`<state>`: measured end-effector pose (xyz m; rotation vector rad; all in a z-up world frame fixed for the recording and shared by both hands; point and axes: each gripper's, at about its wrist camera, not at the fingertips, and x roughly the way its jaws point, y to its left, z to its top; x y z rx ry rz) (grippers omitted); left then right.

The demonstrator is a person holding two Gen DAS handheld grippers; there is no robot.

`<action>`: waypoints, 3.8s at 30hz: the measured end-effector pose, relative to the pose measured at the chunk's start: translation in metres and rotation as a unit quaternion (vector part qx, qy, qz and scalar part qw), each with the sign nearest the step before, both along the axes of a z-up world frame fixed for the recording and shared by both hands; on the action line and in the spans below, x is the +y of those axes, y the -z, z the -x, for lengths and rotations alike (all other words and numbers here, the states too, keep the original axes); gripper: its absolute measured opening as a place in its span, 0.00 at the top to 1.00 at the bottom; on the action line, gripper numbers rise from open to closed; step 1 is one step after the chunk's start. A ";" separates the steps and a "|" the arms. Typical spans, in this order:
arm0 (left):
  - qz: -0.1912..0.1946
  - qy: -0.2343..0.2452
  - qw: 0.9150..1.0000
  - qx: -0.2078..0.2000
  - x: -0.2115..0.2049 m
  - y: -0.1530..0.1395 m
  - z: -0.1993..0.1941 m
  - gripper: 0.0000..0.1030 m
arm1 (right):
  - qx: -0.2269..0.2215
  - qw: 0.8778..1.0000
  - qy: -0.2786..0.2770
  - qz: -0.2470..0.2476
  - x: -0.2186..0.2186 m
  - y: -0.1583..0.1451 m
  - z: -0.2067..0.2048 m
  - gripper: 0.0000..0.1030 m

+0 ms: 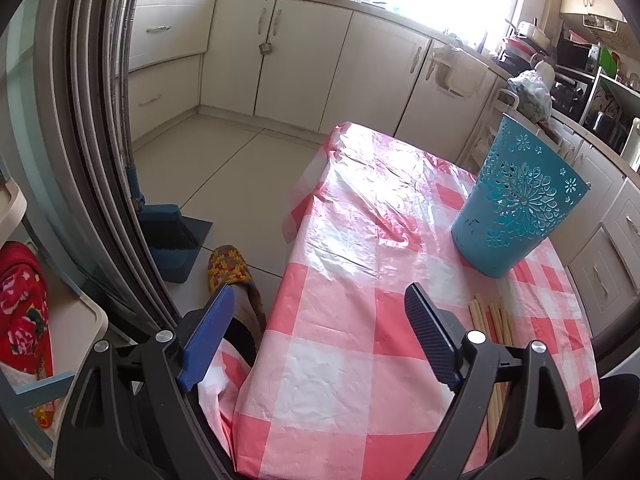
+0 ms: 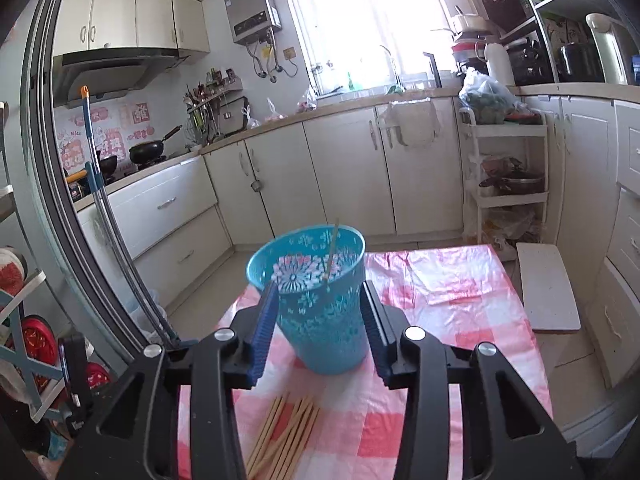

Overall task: Organize utensils
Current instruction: 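Move the right tool back to the chopstick pile and grasp one chopstick, then grasp a chopstick with the left tool while the right tool holds its chopstick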

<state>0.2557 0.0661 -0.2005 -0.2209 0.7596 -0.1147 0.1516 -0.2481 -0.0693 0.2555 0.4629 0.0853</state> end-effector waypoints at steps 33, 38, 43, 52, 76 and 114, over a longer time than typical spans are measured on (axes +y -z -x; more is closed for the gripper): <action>-0.002 0.002 1.000 -0.002 0.001 0.000 0.005 0.17 | 0.189 0.980 -0.047 -0.028 0.031 0.113 0.020 0.61; 0.009 -0.002 1.000 -0.004 0.007 0.000 0.006 0.17 | 0.200 0.978 -0.053 -0.026 0.036 0.116 0.015 0.66; 0.008 0.002 1.000 -0.006 0.006 -0.001 0.007 0.17 | 0.218 0.974 -0.051 -0.033 0.039 0.126 0.007 0.69; 0.006 0.004 1.000 -0.006 0.004 -0.001 0.008 0.17 | 0.226 0.973 -0.044 -0.024 0.042 0.133 -0.012 0.77; -0.009 0.009 1.000 -0.005 0.000 -0.001 0.008 0.17 | 0.237 0.966 -0.042 0.096 0.029 0.130 -0.019 0.92; -0.077 0.070 0.993 0.061 -0.074 -0.017 0.018 0.17 | 0.220 0.973 -0.064 0.028 0.006 0.132 -0.016 0.93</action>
